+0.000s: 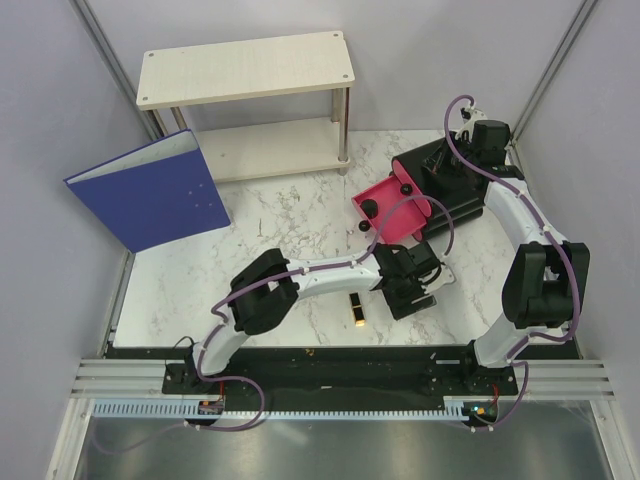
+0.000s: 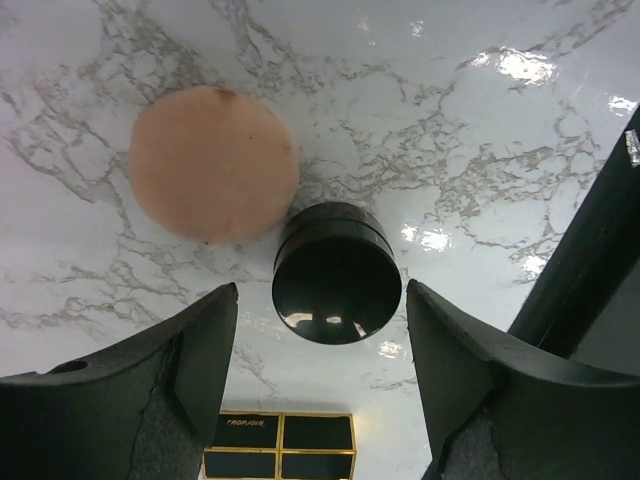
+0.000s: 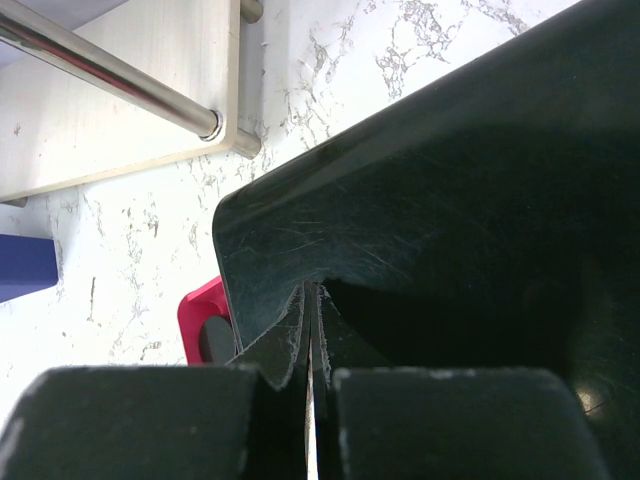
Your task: Organize the makeup
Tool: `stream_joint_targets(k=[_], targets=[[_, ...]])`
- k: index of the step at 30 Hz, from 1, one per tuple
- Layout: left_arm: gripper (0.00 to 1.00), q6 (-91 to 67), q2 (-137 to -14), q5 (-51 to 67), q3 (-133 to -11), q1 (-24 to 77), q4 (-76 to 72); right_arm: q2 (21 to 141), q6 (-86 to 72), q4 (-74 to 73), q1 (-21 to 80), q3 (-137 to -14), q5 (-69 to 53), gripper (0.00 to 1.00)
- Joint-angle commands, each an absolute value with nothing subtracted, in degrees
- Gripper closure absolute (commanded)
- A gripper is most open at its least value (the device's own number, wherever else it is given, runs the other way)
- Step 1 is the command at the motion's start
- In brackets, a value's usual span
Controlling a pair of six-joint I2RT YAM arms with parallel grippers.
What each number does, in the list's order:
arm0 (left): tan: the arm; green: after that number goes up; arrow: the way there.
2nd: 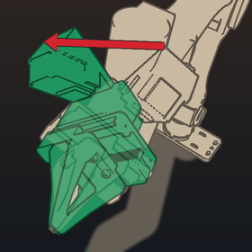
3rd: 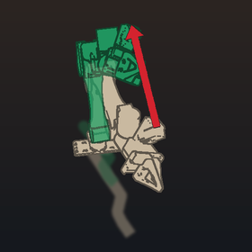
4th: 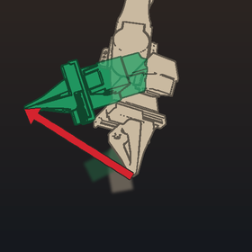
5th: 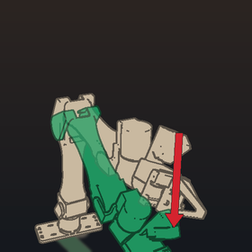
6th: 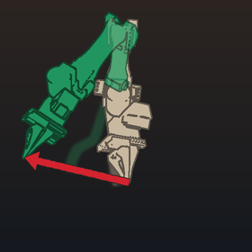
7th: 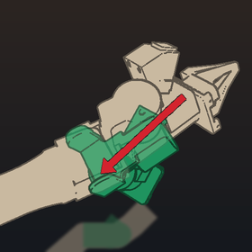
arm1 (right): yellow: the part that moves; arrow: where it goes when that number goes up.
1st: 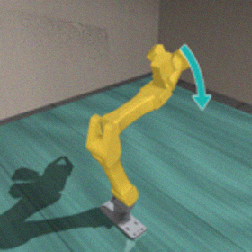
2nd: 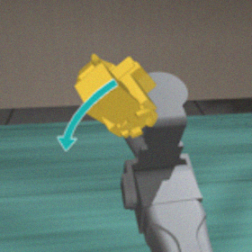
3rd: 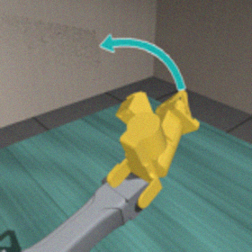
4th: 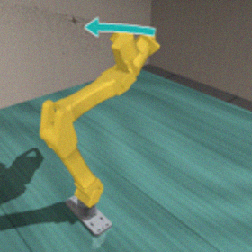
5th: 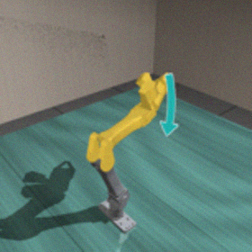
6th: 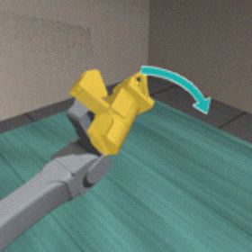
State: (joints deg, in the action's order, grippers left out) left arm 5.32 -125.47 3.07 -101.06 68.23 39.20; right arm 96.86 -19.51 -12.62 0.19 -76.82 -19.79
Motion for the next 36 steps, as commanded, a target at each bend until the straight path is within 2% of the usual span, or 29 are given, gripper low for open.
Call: stream_joint_targets(k=[1, 5, 8, 11, 12, 14, 15, 25, 36], targets=[[0.25, 7.12, -127.17, 3.43, -102.92, 68.55, 39.11, 105.03, -15.47, -39.02, 0.44, -69.52, -16.35, 1.0], [0.25, 7.47, -128.67, 3.43, -104.67, 68.55, 39.02, 105.29, -15.56, -38.94, 0.44, -69.52, -16.7, 1.0], [0.35, 8.26, -129.64, 3.35, -105.64, 68.55, 39.02, 105.29, -15.47, -39.02, 0.44, -69.43, -16.61, 1.0], [0.56, 8.88, -129.29, 3.34, -105.91, 68.47, 39.02, 105.21, -15.29, -39.02, 0.44, -69.26, -16.52, 1.0], [0.75, 8.96, -129.11, 3.6, -105.91, 68.47, 39.02, 105.29, -15.29, -38.94, 0.35, -69.17, -16.44, 1.0], [0.93, 8.79, -128.41, 4.3, -105.82, 68.47, 39.11, 105.47, -15.29, -39.02, 0.44, -69.08, -16.7, 1.0], [0.98, 8.7, -128.06, 4.22, -105.73, 68.47, 39.2, 105.47, -15.29, -38.85, 0.35, -69.0, -16.7, 1.0], [0.98, 6.51, -119.01, -2.28, -102.92, 66.02, 38.94, 106.08, -15.64, -38.85, 0.44, -69.87, -16.88, 1.0], [0.98, 2.64, -118.47, -0.27, -116.36, 53.8, 38.41, 106.08, -15.82, -38.93, 0.35, -69.87, -16.52, 1.0]])
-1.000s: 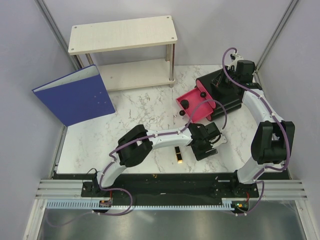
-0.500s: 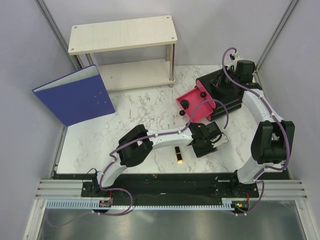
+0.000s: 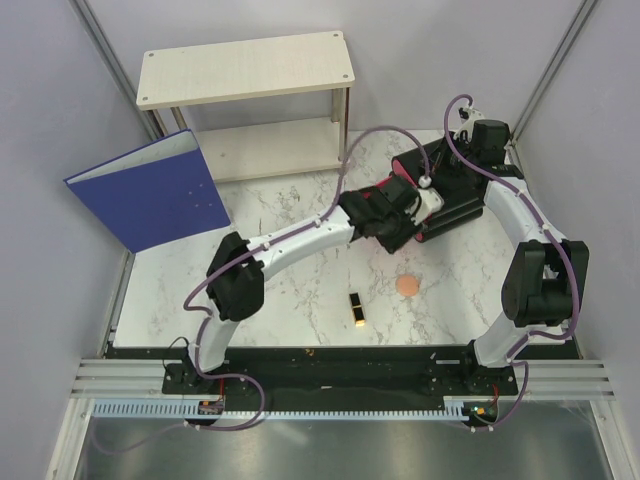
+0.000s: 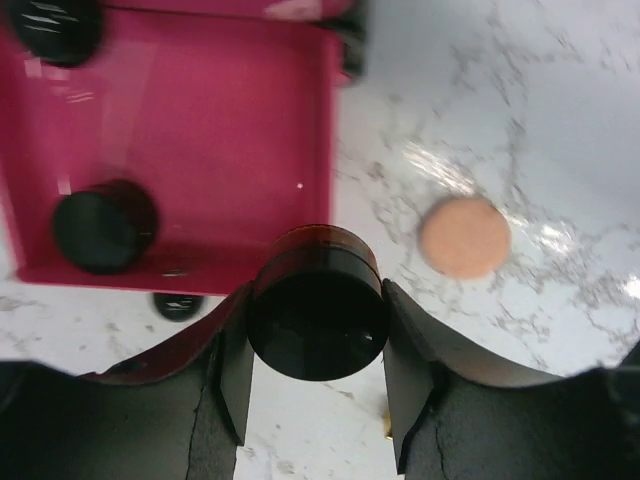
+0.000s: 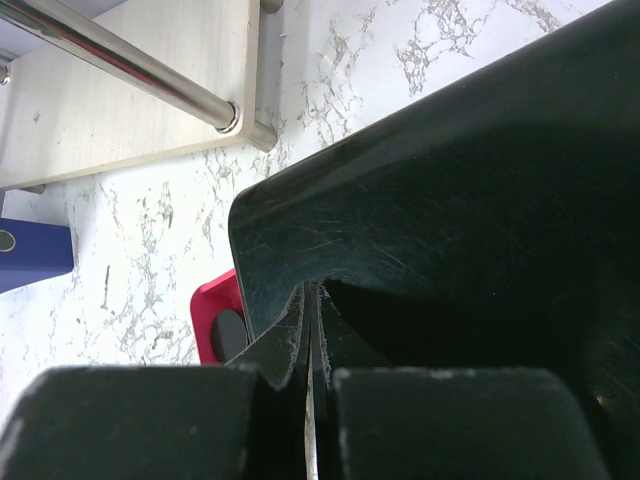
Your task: Organize the makeup
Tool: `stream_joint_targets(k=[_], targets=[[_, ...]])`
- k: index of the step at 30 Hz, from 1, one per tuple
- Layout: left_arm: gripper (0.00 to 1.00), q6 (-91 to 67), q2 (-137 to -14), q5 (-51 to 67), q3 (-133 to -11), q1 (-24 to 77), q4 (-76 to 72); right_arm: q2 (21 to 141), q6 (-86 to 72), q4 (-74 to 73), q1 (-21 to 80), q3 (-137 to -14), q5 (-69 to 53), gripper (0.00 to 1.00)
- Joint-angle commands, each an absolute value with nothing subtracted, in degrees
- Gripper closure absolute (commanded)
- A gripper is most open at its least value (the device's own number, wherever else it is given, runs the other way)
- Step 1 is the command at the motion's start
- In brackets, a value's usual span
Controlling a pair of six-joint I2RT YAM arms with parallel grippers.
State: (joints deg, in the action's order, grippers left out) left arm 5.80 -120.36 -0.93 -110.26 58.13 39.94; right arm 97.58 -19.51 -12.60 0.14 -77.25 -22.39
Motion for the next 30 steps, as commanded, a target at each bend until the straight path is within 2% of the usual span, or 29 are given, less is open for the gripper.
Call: stream_joint_targets(k=[1, 9, 22, 25, 29, 30], targets=[[0.98, 1.42, -119.78, 1.39, -118.98, 52.14, 38.76, 106.08, -15.91, -38.94, 0.44, -69.79, -16.61, 1.0], [0.98, -1.84, -126.73, 5.88, -128.23, 49.22, 38.67, 105.91, -15.91, -38.76, 0.44, -69.26, -16.09, 1.0], [0.95, -5.62, -132.36, 8.53, -128.32, 49.13, 38.41, 105.82, -16.17, -38.85, 0.44, -69.78, -15.73, 1.0], [0.9, -6.15, -133.15, 8.17, -128.23, 49.13, 38.32, 105.56, -16.17, -38.94, 0.35, -69.78, -15.65, 1.0], [0.64, -6.68, -134.03, 7.12, -127.97, 49.13, 38.41, 105.56, -16.26, -39.02, 0.44, -69.79, -15.47, 1.0], [0.62, -6.85, -134.12, 6.34, -127.53, 49.13, 38.5, 105.56, -16.26, -39.11, 0.44, -69.79, -15.47, 1.0]])
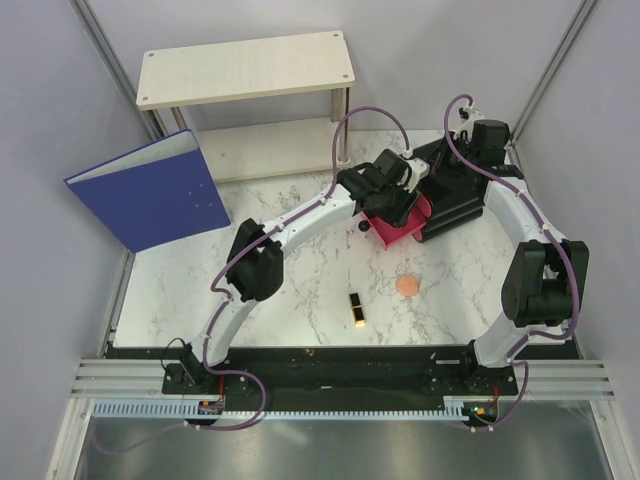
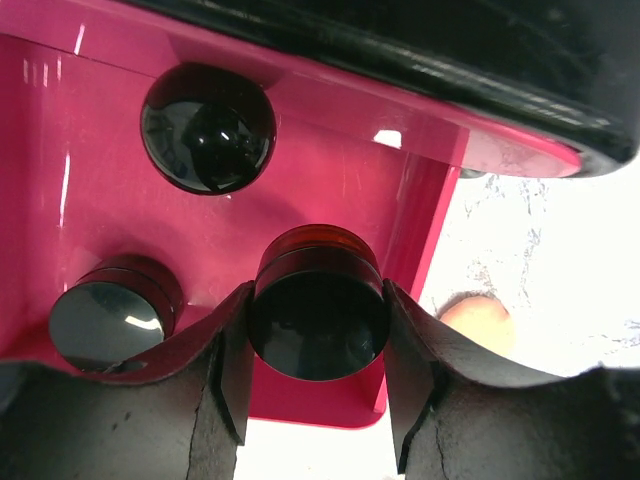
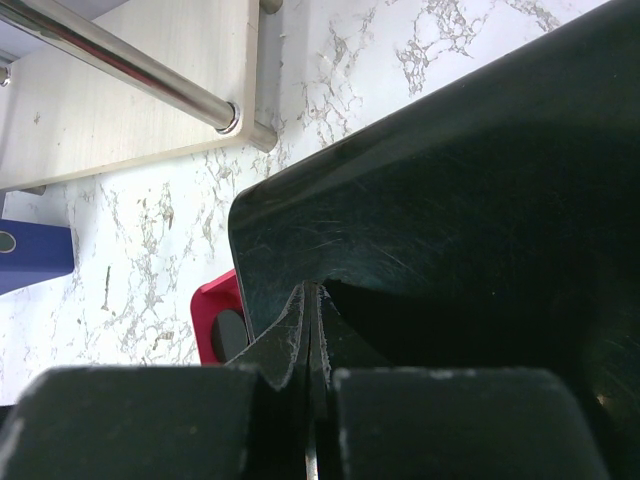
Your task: Organize the makeup
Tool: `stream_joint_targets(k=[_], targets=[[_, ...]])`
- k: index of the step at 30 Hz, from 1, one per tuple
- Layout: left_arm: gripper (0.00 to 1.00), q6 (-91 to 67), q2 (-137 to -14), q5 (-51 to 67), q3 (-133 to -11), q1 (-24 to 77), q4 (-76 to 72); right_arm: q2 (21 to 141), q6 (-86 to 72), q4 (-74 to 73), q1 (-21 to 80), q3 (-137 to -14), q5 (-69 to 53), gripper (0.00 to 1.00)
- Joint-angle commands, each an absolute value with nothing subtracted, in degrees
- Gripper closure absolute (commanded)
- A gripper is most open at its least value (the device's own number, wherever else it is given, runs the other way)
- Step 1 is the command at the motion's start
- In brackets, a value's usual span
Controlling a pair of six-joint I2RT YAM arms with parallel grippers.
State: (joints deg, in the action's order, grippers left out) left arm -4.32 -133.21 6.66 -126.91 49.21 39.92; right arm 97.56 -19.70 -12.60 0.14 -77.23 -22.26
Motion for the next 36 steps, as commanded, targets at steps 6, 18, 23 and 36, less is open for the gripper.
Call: stream_joint_targets(k=[6, 18, 23, 36], targets=[[0.5, -7.21, -133.95, 4.49, -127.0, 49.04, 38.85, 105.47, -16.17, -39.37, 0.35, -70.31, -15.29, 1.0], [0.3, -5.27, -130.52, -0.43, -126.91, 48.69, 39.9, 105.29, -16.0, -39.81, 0.35, -70.66, -15.47, 1.0], [0.31, -4.75, -126.48, -1.32, -126.39, 48.95, 40.25, 105.21, -15.91, -39.82, 0.44, -70.4, -15.38, 1.0], [0.44, 1.48, -119.09, 1.14, -110.22, 59.4, 38.94, 105.64, -15.91, -39.46, 0.44, -70.05, -15.47, 1.0]])
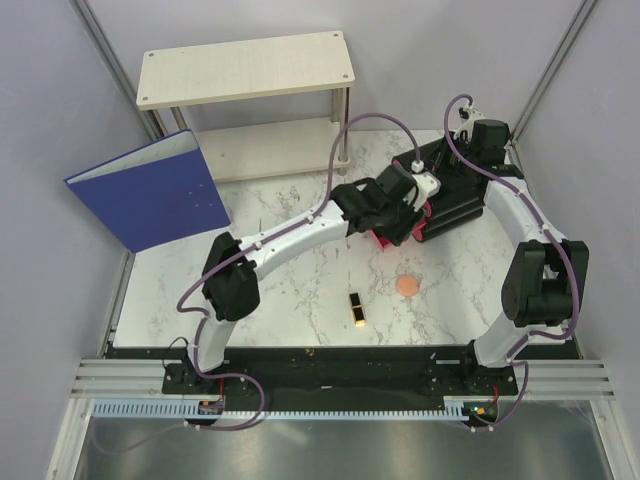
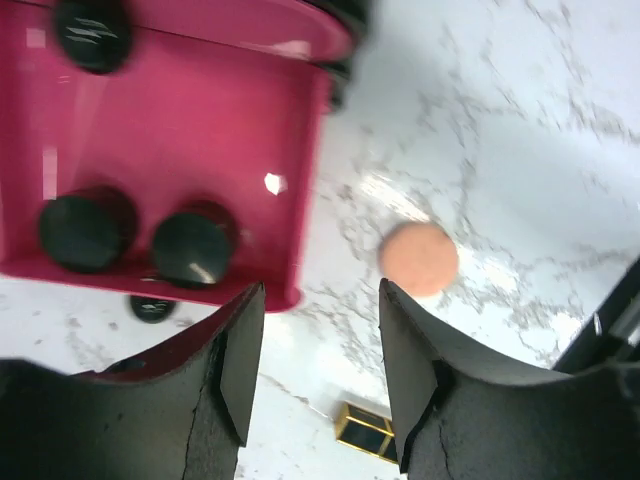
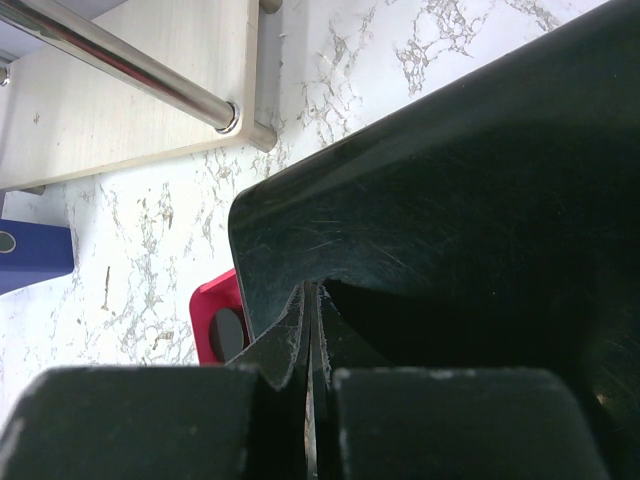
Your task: Organize the makeup
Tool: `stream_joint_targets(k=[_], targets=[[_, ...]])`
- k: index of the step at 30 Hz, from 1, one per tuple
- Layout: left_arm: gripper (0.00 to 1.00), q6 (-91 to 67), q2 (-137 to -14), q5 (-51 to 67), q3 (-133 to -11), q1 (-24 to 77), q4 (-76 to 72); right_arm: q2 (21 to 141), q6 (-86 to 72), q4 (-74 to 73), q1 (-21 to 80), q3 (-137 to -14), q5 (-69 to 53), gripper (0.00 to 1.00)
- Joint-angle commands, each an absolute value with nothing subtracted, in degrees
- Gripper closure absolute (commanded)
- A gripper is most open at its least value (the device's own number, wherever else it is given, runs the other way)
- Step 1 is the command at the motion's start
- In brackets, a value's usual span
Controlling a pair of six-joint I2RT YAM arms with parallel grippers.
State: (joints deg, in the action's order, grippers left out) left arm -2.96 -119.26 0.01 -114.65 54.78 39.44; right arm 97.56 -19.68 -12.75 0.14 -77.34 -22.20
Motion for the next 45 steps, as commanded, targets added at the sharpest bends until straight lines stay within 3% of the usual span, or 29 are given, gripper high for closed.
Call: stream_joint_targets(k=[1, 18, 45], targets=[[0.44, 2.71, -119.44, 1.14, -109.0, 61.42, 38.67, 105.64, -16.0, -39.64, 0.35, -70.05, -15.47, 1.0], [0.36, 5.1, -126.56, 1.93, -103.8, 66.36, 32.96, 104.77, -15.82, -39.73, 0.44, -68.82, -15.12, 1.0], [0.41, 3.6, -130.16, -0.27, -104.93, 65.22, 26.37, 102.83, -15.21, -42.54, 0.44, -68.38, -12.57, 1.0]])
